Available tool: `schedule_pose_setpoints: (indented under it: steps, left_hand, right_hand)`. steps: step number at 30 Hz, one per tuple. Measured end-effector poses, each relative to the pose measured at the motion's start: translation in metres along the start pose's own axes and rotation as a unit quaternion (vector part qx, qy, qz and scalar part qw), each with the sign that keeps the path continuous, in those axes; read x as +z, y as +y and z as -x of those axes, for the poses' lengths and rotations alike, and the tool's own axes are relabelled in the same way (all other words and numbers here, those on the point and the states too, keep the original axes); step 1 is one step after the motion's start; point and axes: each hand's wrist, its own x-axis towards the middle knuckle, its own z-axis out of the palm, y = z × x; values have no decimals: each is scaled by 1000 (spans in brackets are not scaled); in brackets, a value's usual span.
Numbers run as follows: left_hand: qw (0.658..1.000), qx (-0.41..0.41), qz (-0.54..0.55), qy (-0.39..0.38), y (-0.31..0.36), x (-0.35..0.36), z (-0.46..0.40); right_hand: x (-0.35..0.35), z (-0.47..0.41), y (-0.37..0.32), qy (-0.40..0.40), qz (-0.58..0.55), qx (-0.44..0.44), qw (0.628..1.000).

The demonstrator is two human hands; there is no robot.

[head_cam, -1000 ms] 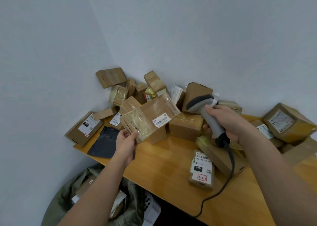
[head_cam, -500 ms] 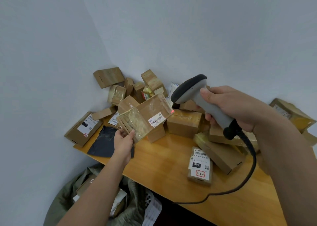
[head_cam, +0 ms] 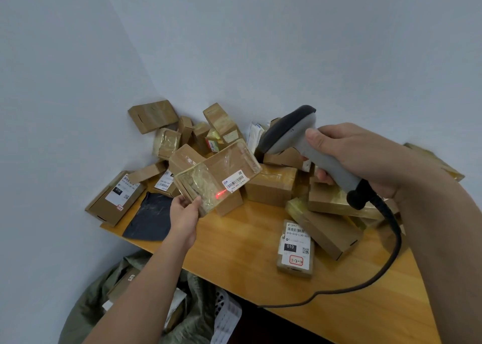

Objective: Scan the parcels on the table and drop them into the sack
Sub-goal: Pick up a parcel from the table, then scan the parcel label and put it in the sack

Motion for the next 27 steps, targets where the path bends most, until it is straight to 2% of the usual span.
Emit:
schedule_pose_setpoints:
  steps: [6, 10, 20, 22, 25, 27]
  left_hand:
    - [1000, -11, 3, -7, -7, 4, -3]
    - [1000, -16, 12, -1, -14, 6, -2]
    - [997, -45, 35, 58, -36, -22, 9]
    - [993, -61, 60, 78, -43, -34, 11]
    - [984, -84, 124, 99, -54, -59, 18]
    - [968, -109, 175, 145, -67, -81, 19]
  right_hand:
    - [-4, -2, -1, 8, -12, 3, 1000]
    - [-3, -7, -1, 4, 24, 5, 1000]
    - [27, -36, 0, -41, 72, 0, 997]
    - [40, -44, -1, -59, 60, 8, 996]
    - [67, -53, -3, -93, -21, 41, 995]
    - [89, -60, -3, -120, -42, 61, 990]
